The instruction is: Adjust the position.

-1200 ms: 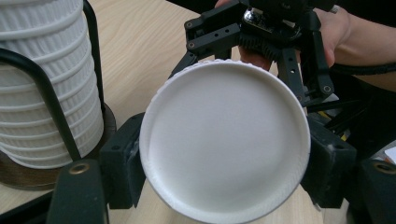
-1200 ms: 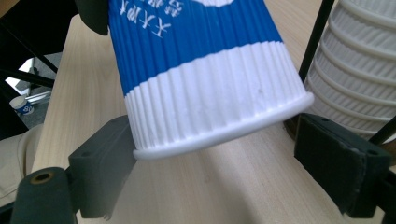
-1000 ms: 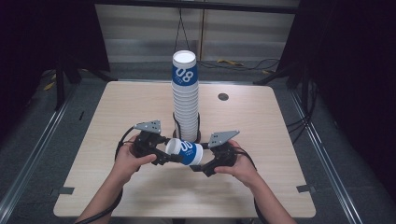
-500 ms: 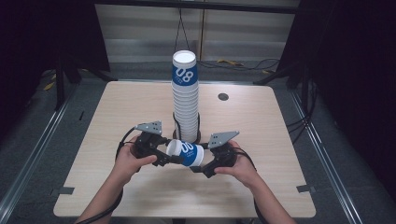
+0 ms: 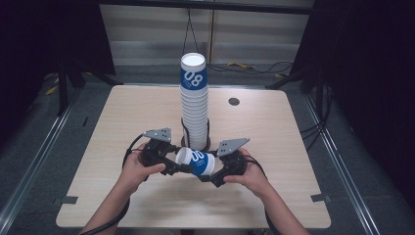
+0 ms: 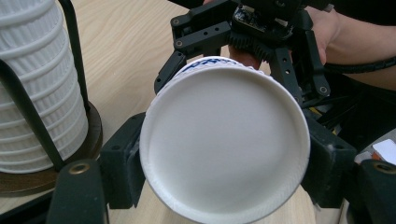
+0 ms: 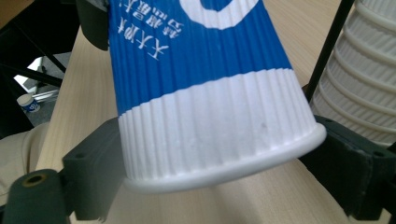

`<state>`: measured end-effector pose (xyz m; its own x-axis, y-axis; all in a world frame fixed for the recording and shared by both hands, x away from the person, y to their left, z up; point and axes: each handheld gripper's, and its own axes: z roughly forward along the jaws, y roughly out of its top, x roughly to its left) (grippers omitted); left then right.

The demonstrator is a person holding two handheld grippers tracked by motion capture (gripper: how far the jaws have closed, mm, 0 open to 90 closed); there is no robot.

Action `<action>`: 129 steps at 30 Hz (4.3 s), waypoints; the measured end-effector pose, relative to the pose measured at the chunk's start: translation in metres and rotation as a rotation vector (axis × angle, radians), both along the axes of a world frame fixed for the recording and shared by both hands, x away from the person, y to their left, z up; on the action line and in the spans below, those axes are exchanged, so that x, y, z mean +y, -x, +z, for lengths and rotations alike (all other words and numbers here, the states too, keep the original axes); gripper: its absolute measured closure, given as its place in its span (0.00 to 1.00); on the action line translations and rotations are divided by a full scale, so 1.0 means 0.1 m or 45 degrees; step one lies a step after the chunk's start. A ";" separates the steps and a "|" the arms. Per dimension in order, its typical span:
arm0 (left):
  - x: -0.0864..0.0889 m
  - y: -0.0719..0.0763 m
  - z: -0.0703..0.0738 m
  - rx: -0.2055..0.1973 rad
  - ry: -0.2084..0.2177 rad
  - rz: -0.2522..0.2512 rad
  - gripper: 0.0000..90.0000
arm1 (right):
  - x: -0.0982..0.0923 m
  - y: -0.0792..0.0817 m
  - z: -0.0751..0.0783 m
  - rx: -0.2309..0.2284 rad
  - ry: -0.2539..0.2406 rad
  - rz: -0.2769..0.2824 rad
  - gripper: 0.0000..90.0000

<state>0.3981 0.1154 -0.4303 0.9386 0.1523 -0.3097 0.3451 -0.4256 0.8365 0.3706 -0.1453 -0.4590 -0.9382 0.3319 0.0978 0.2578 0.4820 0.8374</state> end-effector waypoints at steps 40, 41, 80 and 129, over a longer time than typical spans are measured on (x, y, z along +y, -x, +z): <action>0.01 -0.02 -0.04 0.043 0.019 -0.004 0.30 | 0.01 0.03 0.02 -0.019 0.005 0.015 0.20; 0.01 -0.02 -0.04 0.044 0.018 -0.007 0.30 | 0.00 0.03 0.02 -0.016 0.005 0.016 0.20; -0.01 -0.01 -0.03 -0.088 -0.169 0.008 0.17 | -0.19 -0.02 0.05 0.021 0.188 -0.016 0.22; 0.02 0.00 -0.03 -0.149 -0.299 0.017 0.18 | -0.01 -0.20 0.36 0.031 0.650 0.192 0.21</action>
